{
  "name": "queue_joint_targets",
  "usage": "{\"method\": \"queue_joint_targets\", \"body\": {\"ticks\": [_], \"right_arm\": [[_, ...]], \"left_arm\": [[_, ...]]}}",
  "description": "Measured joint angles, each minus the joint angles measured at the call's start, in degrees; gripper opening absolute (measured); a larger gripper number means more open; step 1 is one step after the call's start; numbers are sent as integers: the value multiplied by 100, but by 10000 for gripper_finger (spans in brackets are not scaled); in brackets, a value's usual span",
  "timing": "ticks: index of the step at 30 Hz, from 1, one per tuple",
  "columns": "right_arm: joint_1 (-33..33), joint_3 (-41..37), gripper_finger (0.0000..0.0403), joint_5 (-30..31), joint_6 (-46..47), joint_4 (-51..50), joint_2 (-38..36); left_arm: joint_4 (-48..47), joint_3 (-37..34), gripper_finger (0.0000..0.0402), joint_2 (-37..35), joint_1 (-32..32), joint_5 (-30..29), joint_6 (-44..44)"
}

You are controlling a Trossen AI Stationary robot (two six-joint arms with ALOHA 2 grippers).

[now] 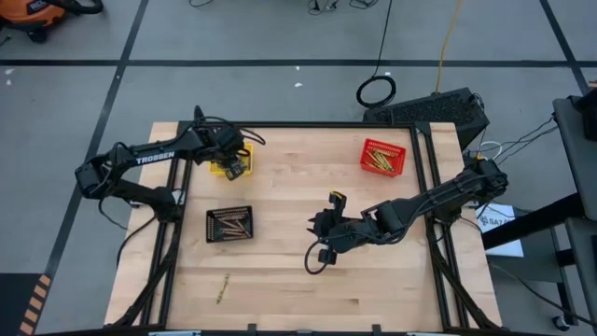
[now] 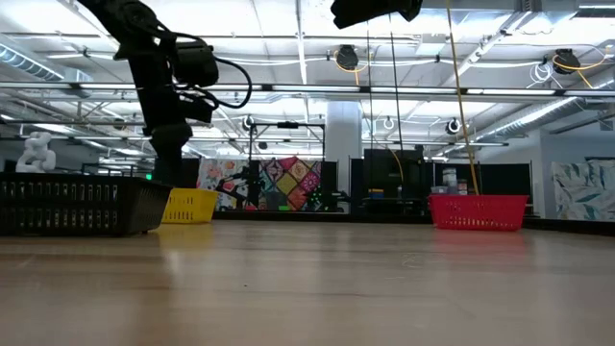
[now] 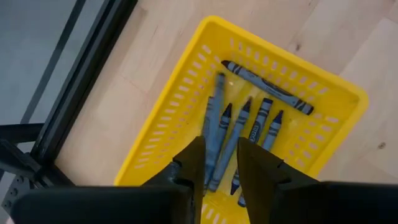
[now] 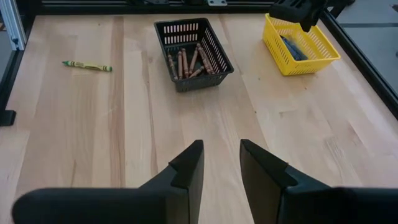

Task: Sort crayons
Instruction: Put the blue crayon into the yellow bin, then put the green crayon into the red bin

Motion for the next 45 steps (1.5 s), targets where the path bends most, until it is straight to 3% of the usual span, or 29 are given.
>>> {"method": "queue_joint_targets", "body": {"ticks": [5,12,18,25,30,35,45], "right_arm": [[0,-2,91,1,0,-105,0],[0,-2,91,15,276,-532,0],[0,-4,91,22,724,-885,0],[0,-4,91,22,768,-907,0],[0,-4,91,21,796,-990,0],[0,-4,91,22,995,-990,0],[-1,-4,91,22,1029,-991,0]], "left_arm": [[-98,0,88,0,-16,66,-427],[-718,1,88,0,-435,644,-720],[-969,0,89,-28,-1439,672,-1274],[-1264,138,89,-70,-2479,280,-2136],[-1418,269,89,-68,-3279,616,-2806],[-1546,271,89,-66,-3917,1310,-3667],[-1434,271,89,-66,-5320,1574,-5507]]}}
